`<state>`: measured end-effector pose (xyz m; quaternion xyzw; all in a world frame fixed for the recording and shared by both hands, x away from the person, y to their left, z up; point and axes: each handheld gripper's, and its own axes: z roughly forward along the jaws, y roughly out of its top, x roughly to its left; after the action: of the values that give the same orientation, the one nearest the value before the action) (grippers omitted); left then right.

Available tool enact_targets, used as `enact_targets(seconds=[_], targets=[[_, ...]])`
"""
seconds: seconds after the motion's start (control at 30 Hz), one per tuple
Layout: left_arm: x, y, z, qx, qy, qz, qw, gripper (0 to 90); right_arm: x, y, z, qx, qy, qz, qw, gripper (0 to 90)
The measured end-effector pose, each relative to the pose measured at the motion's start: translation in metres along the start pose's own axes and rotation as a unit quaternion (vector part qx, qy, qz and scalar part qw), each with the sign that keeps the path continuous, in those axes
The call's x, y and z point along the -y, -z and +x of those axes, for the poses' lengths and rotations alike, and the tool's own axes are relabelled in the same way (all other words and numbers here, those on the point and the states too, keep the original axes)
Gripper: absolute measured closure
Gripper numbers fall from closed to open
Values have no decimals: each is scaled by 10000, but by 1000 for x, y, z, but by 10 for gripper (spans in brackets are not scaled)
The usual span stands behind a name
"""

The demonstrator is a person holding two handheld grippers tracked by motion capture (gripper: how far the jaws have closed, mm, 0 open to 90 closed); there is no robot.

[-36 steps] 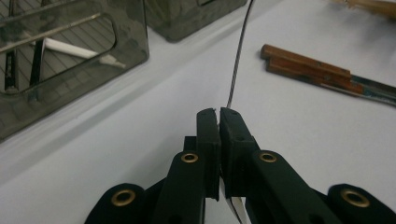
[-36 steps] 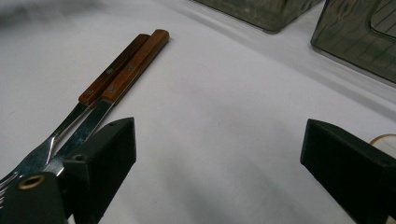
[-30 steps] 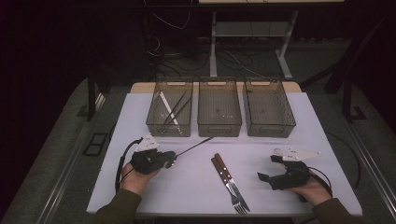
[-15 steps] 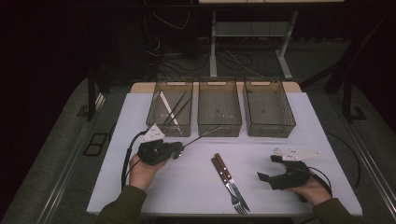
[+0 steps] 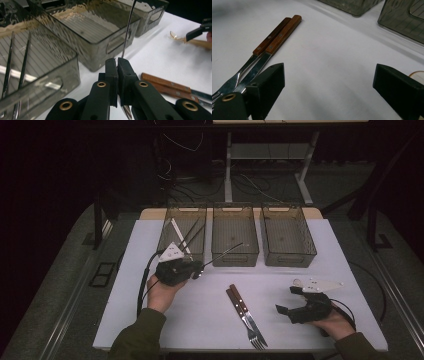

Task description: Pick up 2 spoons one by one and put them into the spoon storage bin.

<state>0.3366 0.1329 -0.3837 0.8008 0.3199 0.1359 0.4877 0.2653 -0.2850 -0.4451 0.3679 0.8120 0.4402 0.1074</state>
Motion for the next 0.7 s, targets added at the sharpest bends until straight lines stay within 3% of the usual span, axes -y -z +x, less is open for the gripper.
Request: enact_targets(seconds=[0.37,0.7], targets=[[-21,-22,3,-34,-58,-146,9999,869,0,0,0,-9,-2,-10,10000,103],[-37,-46,7,-50,23,-245,9997,869,0,0,0,-11,-23,-16,10000,103]])
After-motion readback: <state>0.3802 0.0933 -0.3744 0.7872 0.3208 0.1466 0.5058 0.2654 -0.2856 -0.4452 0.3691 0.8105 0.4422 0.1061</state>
